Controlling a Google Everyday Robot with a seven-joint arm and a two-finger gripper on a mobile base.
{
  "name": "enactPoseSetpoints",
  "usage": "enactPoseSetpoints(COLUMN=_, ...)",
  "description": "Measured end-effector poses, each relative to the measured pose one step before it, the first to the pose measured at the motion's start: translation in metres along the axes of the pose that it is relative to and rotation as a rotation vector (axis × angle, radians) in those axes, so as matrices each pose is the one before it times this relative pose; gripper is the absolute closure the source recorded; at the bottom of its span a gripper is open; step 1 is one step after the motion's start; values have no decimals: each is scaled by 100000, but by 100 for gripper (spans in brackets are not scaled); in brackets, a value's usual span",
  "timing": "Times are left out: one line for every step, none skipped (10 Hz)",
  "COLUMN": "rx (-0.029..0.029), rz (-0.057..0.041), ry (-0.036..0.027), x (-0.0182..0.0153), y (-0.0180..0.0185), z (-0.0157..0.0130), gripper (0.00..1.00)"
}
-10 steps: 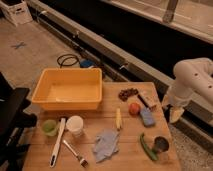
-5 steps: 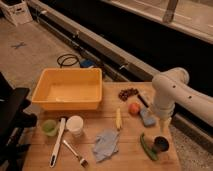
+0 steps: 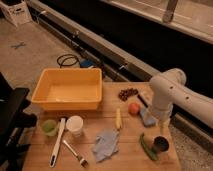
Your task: Place pepper in paper cup
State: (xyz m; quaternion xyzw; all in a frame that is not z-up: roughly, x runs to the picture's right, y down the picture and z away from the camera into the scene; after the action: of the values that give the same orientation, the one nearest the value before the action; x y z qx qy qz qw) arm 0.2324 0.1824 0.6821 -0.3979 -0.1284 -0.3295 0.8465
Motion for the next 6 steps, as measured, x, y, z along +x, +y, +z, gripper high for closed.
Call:
enactPoseSetpoints(rx=-2326, rz=-9067, ry=-709, x=-1354, y=-917, z=676, gripper=39)
enactPoseSetpoints(rx=-1891, rz=-9196, ry=-858, x=-1250, y=-948, z=537, gripper=39)
enactPoseSetpoints(rx=-1229, rz=-7104, ry=-752, x=-836, y=-607, z=415, gripper=39)
enactPoseSetpoints(rx=-1410, rz=-6607, ry=-508, x=-787, y=-491, z=507, gripper=39)
enactPoseSetpoints(rx=-1324, rz=-4650, ry=-162, x=-602, y=-264, z=396, gripper=39)
enactPoseSetpoints(rx=-1850, rz=-5943, ry=266, x=-727, y=-482, z=485, gripper=39)
